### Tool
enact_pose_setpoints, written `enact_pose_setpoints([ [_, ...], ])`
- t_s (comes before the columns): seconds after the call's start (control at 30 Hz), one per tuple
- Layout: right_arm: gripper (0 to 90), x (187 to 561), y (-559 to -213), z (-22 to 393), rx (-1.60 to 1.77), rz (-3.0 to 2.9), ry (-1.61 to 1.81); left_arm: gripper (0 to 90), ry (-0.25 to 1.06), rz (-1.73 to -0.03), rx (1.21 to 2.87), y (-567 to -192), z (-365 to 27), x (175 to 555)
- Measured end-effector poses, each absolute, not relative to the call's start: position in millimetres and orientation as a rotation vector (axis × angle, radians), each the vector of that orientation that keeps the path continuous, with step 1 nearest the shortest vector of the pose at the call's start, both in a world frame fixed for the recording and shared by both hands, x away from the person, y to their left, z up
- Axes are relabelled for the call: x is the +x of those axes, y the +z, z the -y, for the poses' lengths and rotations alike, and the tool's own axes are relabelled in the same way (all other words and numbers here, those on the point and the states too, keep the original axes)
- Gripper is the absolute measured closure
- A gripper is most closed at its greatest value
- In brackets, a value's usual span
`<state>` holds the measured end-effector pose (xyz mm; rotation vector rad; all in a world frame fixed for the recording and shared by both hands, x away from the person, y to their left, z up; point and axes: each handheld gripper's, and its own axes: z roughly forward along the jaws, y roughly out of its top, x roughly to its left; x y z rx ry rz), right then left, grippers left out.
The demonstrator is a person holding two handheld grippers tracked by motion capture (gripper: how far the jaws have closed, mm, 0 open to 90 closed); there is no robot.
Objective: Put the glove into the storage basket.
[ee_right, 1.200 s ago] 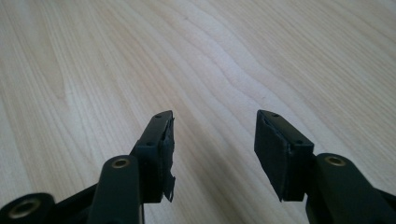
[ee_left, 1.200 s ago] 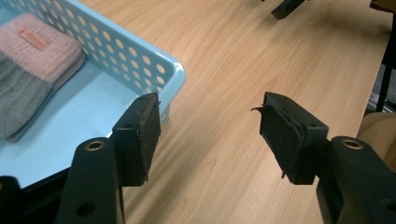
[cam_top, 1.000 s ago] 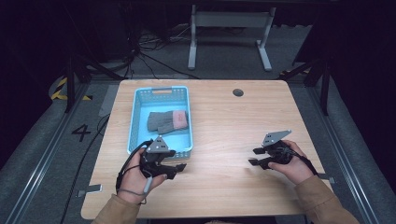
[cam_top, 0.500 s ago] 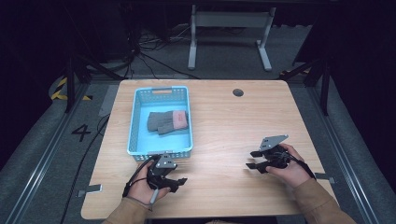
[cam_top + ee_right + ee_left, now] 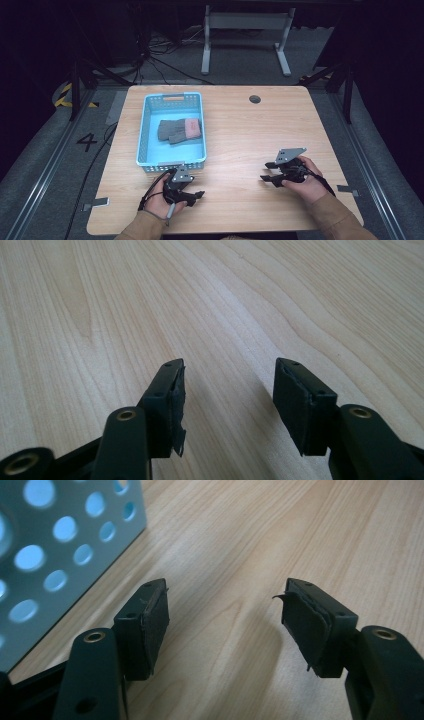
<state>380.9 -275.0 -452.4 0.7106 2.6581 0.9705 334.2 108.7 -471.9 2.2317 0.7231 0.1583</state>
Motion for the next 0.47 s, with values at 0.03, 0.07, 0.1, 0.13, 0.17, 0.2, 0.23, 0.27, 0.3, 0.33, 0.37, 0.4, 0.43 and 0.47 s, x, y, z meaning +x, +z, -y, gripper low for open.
enact_pose_setpoints([
  [0.03, 47.5, 380.9, -452.6, 274.9, 0.711, -2.657, 0.967, 36.0, 0.177, -0.738, 2.224, -470.3, -110.5, 333.3],
  [0.07, 47.5, 380.8, -452.9, 274.7, 0.709, -2.654, 0.964, 36.0, 0.191, -0.741, 2.212, -468.7, -111.4, 332.2],
  [0.1, 47.5, 380.6, -453.0, 274.7, 0.706, -2.654, 0.964, 36.0, 0.199, -0.741, 2.202, -466.9, -112.5, 331.7],
  [0.13, 47.4, 380.3, -452.9, 274.5, 0.708, -2.652, 0.965, 35.6, 0.205, -0.749, 2.190, -465.6, -113.2, 331.1],
  [0.17, 47.4, 380.1, -452.8, 274.5, 0.709, -2.649, 0.967, 35.0, 0.212, -0.749, 2.184, -464.9, -114.0, 331.4],
  [0.2, 47.4, 380.1, -452.7, 274.6, 0.710, -2.646, 0.968, 34.8, 0.209, -0.747, 2.184, -464.7, -114.5, 331.6],
  [0.23, 47.3, 380.2, -452.7, 274.8, 0.711, -2.644, 0.970, 34.7, 0.206, -0.747, 2.188, -465.2, -114.4, 331.7],
  [0.27, 47.3, 380.3, -452.8, 274.8, 0.711, -2.643, 0.970, 34.6, 0.206, -0.748, 2.194, -465.6, -114.0, 331.3],
  [0.3, 47.3, 380.3, -452.9, 274.8, 0.711, -2.642, 0.969, 34.5, 0.207, -0.745, 2.199, -465.9, -113.4, 331.2],
  [0.33, 47.3, 380.2, -453.0, 274.7, 0.711, -2.641, 0.968, 34.5, 0.208, -0.746, 2.198, -465.9, -112.9, 330.9],
  [0.37, 47.2, 380.1, -453.0, 274.7, 0.711, -2.641, 0.969, 34.3, 0.211, -0.743, 2.199, -465.3, -112.6, 331.0],
  [0.4, 47.2, 380.1, -453.0, 274.7, 0.711, -2.641, 0.969, 34.1, 0.211, -0.743, 2.199, -465.3, -112.6, 331.0],
  [0.43, 47.1, 379.3, -452.7, 275.3, 0.712, -2.638, 0.972, 33.7, 0.204, -0.736, 2.183, -463.7, -111.9, 331.4],
  [0.47, 47.1, 378.7, -452.6, 275.8, 0.715, -2.635, 0.973, 33.1, 0.204, -0.736, 2.183, -463.7, -111.9, 331.4],
])
